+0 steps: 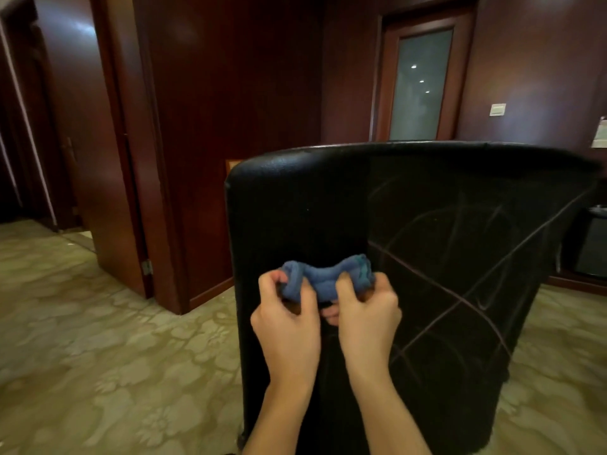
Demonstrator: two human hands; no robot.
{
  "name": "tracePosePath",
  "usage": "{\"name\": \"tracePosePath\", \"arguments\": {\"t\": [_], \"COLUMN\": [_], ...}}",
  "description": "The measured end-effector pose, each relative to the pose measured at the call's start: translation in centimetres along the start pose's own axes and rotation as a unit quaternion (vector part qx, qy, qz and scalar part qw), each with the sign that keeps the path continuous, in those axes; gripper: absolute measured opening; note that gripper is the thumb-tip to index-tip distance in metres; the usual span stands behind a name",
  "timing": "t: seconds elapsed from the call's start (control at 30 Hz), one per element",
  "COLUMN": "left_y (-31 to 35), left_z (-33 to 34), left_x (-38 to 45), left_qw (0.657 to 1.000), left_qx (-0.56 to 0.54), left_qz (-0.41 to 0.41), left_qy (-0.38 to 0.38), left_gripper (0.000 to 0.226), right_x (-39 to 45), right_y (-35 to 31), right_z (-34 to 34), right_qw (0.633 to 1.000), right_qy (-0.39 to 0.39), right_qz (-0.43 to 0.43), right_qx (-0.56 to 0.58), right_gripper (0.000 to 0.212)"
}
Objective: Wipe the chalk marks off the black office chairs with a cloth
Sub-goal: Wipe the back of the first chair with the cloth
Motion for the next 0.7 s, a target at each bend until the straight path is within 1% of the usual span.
{"name": "tracePosePath", "arguments": {"t": [0.07, 0.1, 0.17, 0.23, 0.33, 0.4, 0.47, 0.53, 0.6, 0.7], "left_y": [0.8, 1.7, 4.3, 6.4, 8.2, 9.1, 9.5, 8.8, 6.9, 3.1], "left_z": [-0.1, -0.1, -0.2, -0.2, -0.5, -0.7, -0.5, -0.1, 0.4, 0.7], "left_x": [0.4, 1.0, 2.4, 3.9, 5.5, 6.4, 7.2, 7.3, 6.3, 3.4], "left_qw": [1.000, 0.999, 0.996, 0.993, 0.990, 0.990, 0.993, 0.995, 0.996, 0.998], "left_qx": [-0.026, -0.047, -0.083, -0.109, -0.116, -0.102, -0.066, -0.046, -0.028, -0.013], "left_qz": [-0.008, -0.004, 0.016, 0.032, 0.051, 0.070, 0.080, 0.085, 0.082, 0.056], "left_qy": [0.000, 0.004, 0.012, 0.020, 0.054, 0.067, 0.058, 0.029, 0.010, 0.002], "left_gripper": [0.017, 0.017, 0.020, 0.023, 0.021, 0.019, 0.022, 0.020, 0.019, 0.023], "right_x": [0.1, 0.3, 0.8, 1.2, 1.6, 1.7, 1.7, 1.9, 1.9, 1.2], "right_y": [-0.6, -1.4, -3.9, -6.6, -9.4, -10.1, -10.0, -8.4, -5.7, -1.7], "right_z": [-0.1, -0.2, -0.2, -0.2, 0.0, 0.1, 0.1, 0.3, 0.6, 1.0], "right_qw": [1.000, 0.999, 0.996, 0.990, 0.985, 0.982, 0.981, 0.985, 0.993, 0.998], "right_qy": [-0.001, 0.001, -0.002, -0.015, -0.031, -0.033, -0.033, -0.032, -0.008, 0.024], "right_qz": [0.000, -0.011, -0.049, -0.089, -0.122, -0.134, -0.143, -0.127, -0.099, -0.063], "right_qx": [0.021, 0.035, 0.071, 0.104, 0.120, 0.128, 0.128, 0.115, 0.066, -0.017], "right_gripper": [0.010, 0.015, 0.019, 0.015, 0.016, 0.014, 0.011, 0.012, 0.017, 0.026]}}
Point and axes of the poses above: each hand's wrist, its own x-axis towards the middle knuckle, its own z-axis out of the palm, y = z × x, the point moved 5 cm from there along x, towards the middle knuckle, and after that the axes turned 4 degrees about -y, right-handed, at the moved point
